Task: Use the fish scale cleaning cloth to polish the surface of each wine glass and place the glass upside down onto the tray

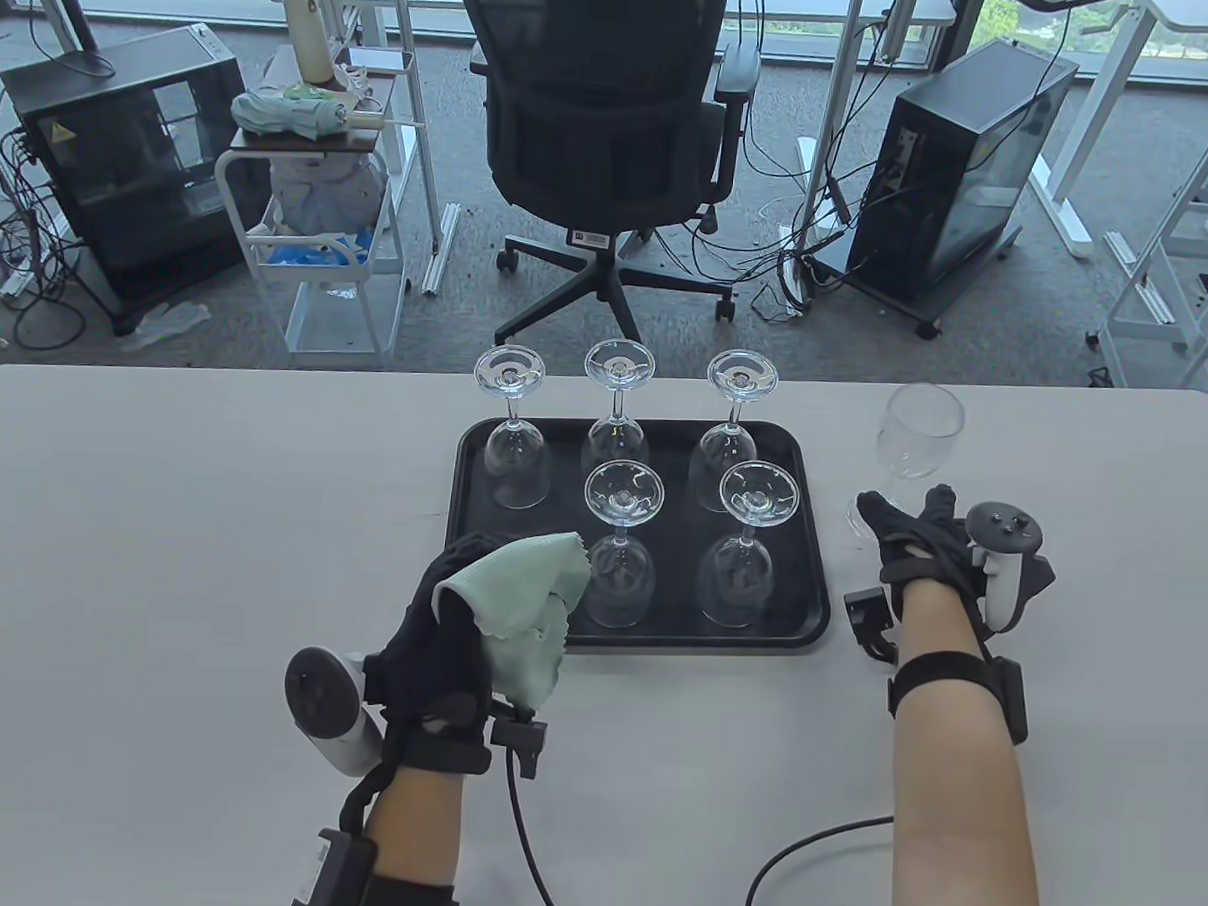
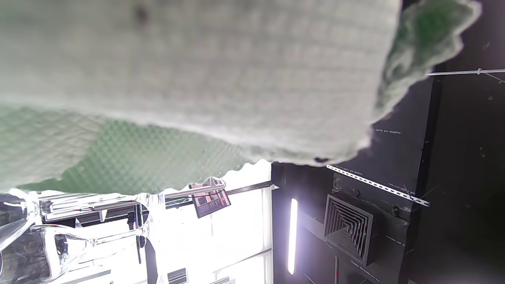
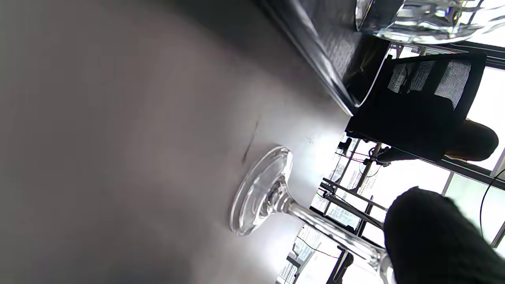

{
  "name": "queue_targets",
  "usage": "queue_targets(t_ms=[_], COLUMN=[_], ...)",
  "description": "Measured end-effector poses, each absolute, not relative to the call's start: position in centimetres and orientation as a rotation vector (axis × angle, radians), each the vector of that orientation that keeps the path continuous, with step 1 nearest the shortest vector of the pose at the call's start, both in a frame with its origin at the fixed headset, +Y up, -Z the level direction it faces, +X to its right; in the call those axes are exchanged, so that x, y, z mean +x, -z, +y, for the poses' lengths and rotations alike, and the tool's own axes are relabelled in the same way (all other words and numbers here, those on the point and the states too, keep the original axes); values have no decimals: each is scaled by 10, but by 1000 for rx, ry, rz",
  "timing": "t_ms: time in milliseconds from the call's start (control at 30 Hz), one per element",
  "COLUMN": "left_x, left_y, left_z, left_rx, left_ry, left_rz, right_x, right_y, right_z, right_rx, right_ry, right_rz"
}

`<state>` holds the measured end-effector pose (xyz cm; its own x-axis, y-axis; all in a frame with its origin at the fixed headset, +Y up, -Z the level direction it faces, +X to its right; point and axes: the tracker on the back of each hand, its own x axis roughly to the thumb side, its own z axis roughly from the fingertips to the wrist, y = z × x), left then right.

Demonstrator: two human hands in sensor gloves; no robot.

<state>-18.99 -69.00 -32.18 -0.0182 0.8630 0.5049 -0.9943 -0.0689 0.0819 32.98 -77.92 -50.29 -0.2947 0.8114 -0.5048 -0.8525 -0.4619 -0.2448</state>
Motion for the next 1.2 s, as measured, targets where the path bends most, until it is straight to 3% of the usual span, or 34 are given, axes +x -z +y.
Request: queue_targets(t_ms=[367,633,833,967,1200], left_x=[-190,-189,-189,-189,-187], left_y=[321,321,321,320,319], left_z=[-689,-690,-691,-691,-691], left_rx=[499,500,497,496,494], left_ry=[-1562,-1569,-1579,-1599,-1616], left_rz=[-352,-351,-333,-325,-311], right_x=[329,331,361,365,298], right_y=[528,514,474,428,349], right_z=[-783,-782,-749,-708,-661], right_rx=[-860,-814,-445,-117,362], right_ry=[-1834,-1840,-2004,-2323,-2743], right_rz=[19,-105,-323,-616,-881])
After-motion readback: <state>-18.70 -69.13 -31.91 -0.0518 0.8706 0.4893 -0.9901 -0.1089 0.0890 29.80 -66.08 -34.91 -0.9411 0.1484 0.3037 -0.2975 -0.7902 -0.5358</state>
